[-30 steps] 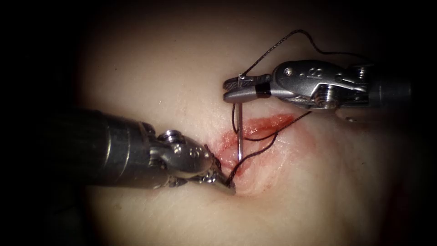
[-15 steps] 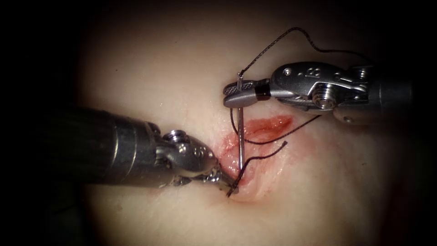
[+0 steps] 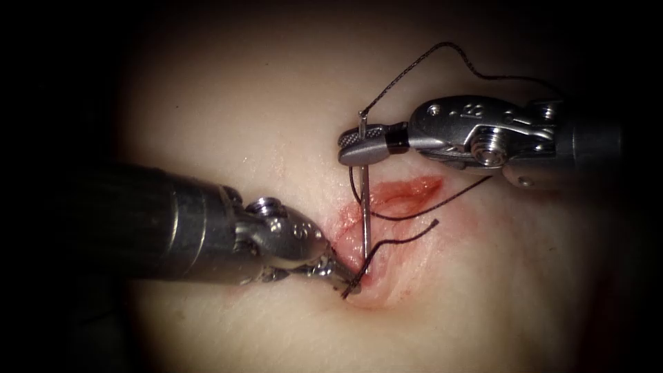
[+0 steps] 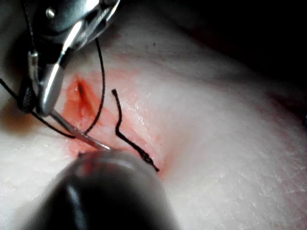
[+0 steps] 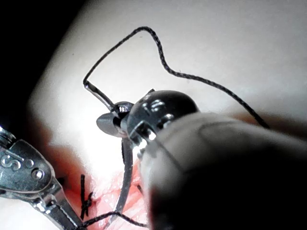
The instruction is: Wound Closure
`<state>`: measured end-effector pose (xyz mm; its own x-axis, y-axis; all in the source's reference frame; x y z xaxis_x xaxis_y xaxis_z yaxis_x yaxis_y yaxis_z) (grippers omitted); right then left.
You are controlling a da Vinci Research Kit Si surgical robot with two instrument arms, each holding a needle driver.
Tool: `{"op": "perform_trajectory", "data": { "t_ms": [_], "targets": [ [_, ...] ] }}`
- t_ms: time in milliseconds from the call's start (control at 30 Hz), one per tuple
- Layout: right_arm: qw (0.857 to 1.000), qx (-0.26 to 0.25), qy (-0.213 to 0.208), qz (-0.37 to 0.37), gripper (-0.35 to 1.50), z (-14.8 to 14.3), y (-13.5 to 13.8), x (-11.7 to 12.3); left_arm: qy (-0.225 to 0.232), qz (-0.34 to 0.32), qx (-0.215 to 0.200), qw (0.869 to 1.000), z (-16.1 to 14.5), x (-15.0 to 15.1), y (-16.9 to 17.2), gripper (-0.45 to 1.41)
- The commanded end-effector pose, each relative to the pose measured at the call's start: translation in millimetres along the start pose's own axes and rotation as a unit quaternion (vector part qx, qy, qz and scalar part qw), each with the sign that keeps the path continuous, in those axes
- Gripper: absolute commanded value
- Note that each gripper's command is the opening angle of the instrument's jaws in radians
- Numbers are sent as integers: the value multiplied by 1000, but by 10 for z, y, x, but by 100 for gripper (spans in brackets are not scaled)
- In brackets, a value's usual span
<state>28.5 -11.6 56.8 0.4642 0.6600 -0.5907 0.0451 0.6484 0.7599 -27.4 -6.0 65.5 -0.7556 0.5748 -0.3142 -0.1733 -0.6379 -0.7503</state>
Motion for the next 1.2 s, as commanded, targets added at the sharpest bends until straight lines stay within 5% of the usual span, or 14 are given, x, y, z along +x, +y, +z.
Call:
{"op": "perform_trajectory", "data": {
  "t_ms": [33, 733, 1200],
  "targets": [
    [1000, 1, 1, 7, -35, 9, 3, 2, 0, 0, 0, 1000, 7, 1, -2, -35],
    [993, 26, -1, 114, -35, 23, -6, -22, 1, 0, -1, 1000, 8, 0, 0, -37],
    [996, 19, -16, 86, -35, 27, -5, -30, 1, 0, -2, 1000, 7, 1, 0, -37]
  ]
}}
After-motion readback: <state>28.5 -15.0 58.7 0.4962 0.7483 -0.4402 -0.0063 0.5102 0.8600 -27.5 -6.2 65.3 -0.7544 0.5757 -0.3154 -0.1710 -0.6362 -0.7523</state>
